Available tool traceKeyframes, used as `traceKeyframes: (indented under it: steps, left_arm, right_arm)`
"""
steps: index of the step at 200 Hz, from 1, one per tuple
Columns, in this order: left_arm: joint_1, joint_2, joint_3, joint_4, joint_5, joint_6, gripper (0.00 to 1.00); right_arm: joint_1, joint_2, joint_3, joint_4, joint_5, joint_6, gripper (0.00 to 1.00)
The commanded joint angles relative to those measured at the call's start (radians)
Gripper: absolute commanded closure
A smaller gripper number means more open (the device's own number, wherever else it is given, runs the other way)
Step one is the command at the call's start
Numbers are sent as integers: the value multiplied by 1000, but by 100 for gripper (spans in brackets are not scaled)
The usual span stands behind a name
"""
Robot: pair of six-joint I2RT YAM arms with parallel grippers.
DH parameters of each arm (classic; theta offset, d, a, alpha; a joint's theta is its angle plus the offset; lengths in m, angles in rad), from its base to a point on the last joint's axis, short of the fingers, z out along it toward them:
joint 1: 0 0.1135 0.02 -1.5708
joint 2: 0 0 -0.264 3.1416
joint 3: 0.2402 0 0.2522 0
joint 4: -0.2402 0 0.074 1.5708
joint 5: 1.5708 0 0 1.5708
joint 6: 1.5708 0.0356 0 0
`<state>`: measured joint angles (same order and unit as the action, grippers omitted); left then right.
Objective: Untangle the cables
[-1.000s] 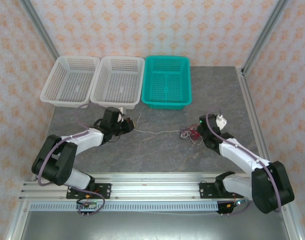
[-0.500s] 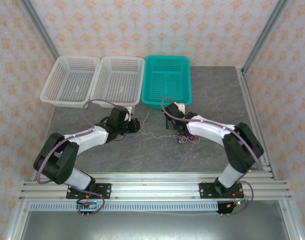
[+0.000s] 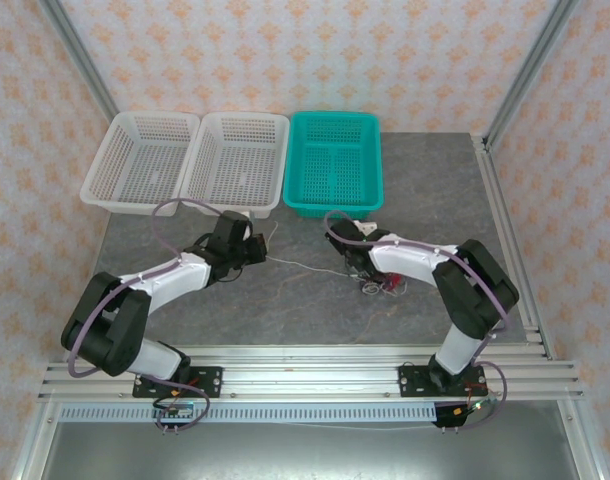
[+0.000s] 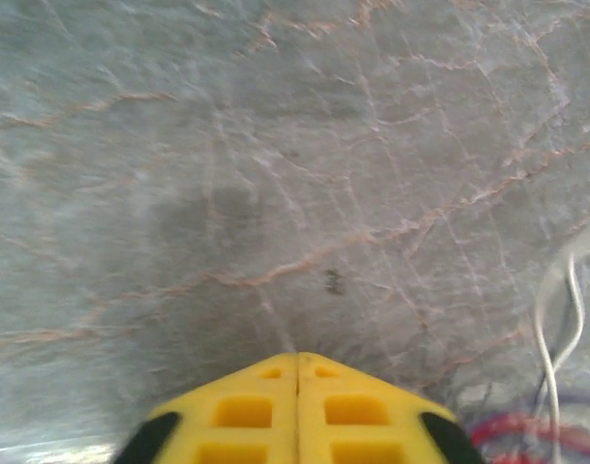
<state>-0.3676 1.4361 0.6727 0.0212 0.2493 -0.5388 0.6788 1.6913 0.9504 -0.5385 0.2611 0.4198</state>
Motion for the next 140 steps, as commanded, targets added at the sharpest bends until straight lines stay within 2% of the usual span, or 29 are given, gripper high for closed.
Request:
traceKeyframes:
  steps: [1,33,59,71,80,83,99,105,115,140]
  left_arm:
    - [57,-26,-45,-19,-32,-54,100]
    - [84,-68,-62,-51,-60,-34,100]
    - [113,-93,-67,-80,-84,-32,100]
    - [117,-89,-64,-67,-55,-21,100]
    - [117,-81,-63,-43,-10,-11,100]
    - [118,-76,-62,-34,4,-9,100]
    - [116,-49,-56,2,61,-7,100]
    - [117,-36,-51,8,71,-7,100]
    - [117,-20,-43,14,79,-7,100]
    - [117,-9,-31,25,92,-8,100]
  right_arm:
    - [-38,-67,-58,-3,63,59,100]
    - [-141,-207,-186,75,102,167,100]
    - [-266,-359,-313,132,111,250,100]
    - [-281,-422,-338,175,83,175,100]
    - [-280,-462,-348,239,-63,68,100]
    - [-281,-473,-350,263,-123,41,98]
    - [-265,-499,-336,330,-437,-93,75]
    - [-246,-493,-318,329,-514,-127,67]
    - [-191,-473,-270,292,-549,-176,58]
    - [-77,-336,-143,128,-567,-256,51]
